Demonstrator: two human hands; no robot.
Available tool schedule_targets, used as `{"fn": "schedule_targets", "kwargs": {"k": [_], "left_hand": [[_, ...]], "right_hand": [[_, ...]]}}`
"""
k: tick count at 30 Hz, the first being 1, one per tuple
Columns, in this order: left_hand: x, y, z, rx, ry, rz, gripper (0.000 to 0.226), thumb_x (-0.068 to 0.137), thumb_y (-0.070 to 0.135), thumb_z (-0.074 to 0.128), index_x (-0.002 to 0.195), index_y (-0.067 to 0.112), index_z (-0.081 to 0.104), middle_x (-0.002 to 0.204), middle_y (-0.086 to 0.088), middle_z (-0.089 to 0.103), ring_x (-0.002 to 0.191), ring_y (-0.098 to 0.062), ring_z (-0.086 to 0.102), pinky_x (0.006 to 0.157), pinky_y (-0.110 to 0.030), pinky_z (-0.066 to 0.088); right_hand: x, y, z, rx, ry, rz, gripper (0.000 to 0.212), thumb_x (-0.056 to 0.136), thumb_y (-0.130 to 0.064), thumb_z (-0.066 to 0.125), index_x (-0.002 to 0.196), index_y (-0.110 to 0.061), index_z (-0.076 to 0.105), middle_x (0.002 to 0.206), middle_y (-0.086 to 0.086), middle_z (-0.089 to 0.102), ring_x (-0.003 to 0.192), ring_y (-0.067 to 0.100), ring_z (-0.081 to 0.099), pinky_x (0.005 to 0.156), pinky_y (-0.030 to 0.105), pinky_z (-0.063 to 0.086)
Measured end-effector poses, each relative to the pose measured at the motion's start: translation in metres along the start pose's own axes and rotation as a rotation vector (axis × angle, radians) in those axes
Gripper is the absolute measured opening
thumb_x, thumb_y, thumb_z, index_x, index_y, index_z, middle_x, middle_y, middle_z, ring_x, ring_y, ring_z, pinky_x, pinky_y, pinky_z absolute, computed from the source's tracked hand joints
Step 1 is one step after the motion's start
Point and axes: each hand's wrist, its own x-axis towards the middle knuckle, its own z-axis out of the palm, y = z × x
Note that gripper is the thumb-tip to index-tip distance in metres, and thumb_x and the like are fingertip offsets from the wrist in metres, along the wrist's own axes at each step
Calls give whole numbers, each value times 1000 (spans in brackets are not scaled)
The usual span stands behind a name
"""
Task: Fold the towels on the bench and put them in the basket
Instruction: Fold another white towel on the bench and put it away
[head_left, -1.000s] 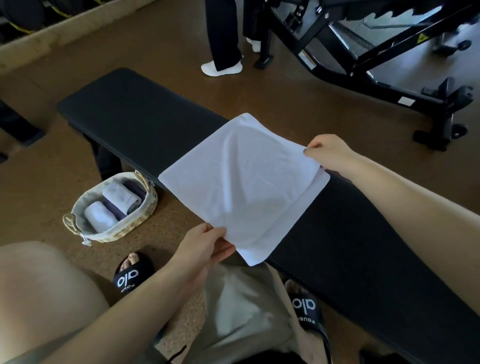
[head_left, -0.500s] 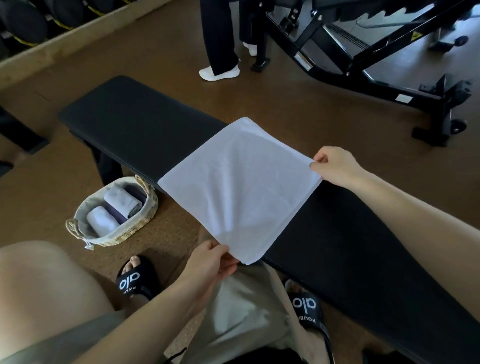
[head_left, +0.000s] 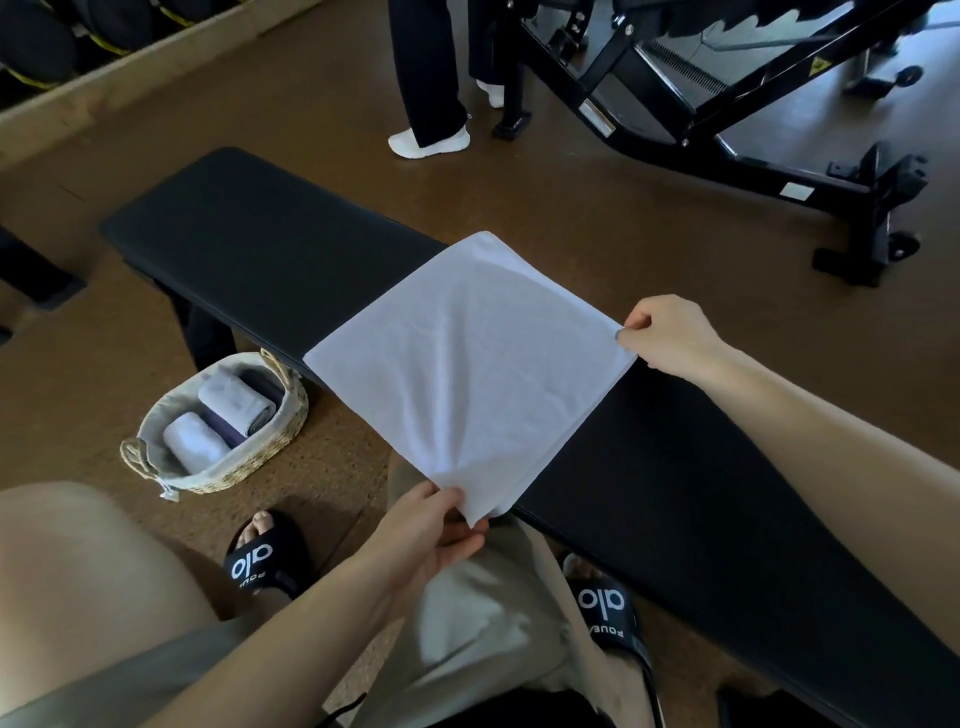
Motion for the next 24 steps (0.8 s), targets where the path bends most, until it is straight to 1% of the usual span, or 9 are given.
{"fn": "schedule_targets", "kwargs": {"k": [3, 6, 9, 11, 13, 15, 18, 21, 24], "left_hand": [[3, 0, 1, -22, 1, -26, 22, 105, 15, 49, 123, 15, 61, 110, -14, 74, 76, -17, 67, 61, -27, 56], [5, -2, -1, -43, 21, -25, 21, 103, 17, 55, 122, 12, 64, 91, -11, 62, 67, -14, 65, 54, -25, 54], [5, -4, -3, 31, 32, -5, 19, 101, 17, 58, 117, 8, 63, 77, -6, 59, 60, -13, 61, 50, -24, 52], [3, -5, -3, 84, 36, 20, 15, 100, 15, 60, 111, 5, 63, 77, -5, 62, 58, -12, 60, 50, -24, 52], [-1, -4, -5, 108, 46, 55, 9, 99, 12, 61, 105, 7, 62, 77, -4, 68, 61, -12, 63, 53, -26, 54], [-4, -4, -6, 94, 48, 90, 12, 97, 10, 64, 108, 7, 62, 86, -8, 70, 69, -14, 69, 61, -28, 59], [-8, -7, -4, 43, 29, 100, 27, 92, 7, 72, 116, 4, 59, 104, -16, 70, 84, -21, 75, 70, -29, 60], [-9, -11, 3, -7, 48, 93, 23, 94, 2, 67, 116, 2, 61, 111, -20, 69, 90, -23, 76, 71, -27, 60], [-11, -11, 4, -40, 77, 97, 18, 97, 1, 61, 114, 1, 64, 109, -21, 71, 90, -21, 77, 71, -25, 60]], "right_hand": [[0, 0, -2, 10, -26, 27, 3, 89, -18, 65, 91, -17, 64, 98, 5, 65, 86, 25, 66, 82, 43, 59], [-2, -2, -6, -27, -65, 50, 9, 89, -17, 67, 97, -15, 63, 101, 7, 65, 87, 27, 68, 85, 46, 60], [-1, -6, -7, -56, -114, 70, 20, 88, -12, 65, 106, -3, 64, 92, 11, 64, 76, 29, 65, 72, 38, 54], [-1, -9, -8, -71, -146, 93, 11, 86, -12, 65, 96, -6, 66, 87, 14, 62, 72, 28, 61, 70, 36, 51], [0, -12, -8, -48, -170, 129, 11, 85, -12, 66, 95, -8, 68, 89, 17, 69, 75, 28, 68, 79, 39, 59], [1, -13, -8, -39, -187, 157, 18, 86, -12, 67, 101, -3, 68, 97, 18, 71, 82, 28, 71, 85, 40, 61], [-1, -16, -8, -61, -209, 153, 16, 89, -14, 66, 102, -4, 65, 99, 13, 67, 81, 25, 69, 74, 32, 56], [-5, -20, -8, -85, -209, 133, 11, 91, -14, 66, 95, -7, 59, 109, 14, 65, 86, 28, 70, 67, 30, 51], [-8, -23, -10, -72, -186, 108, 13, 91, -12, 65, 85, -8, 55, 114, 19, 67, 96, 34, 71, 72, 35, 50]]}}
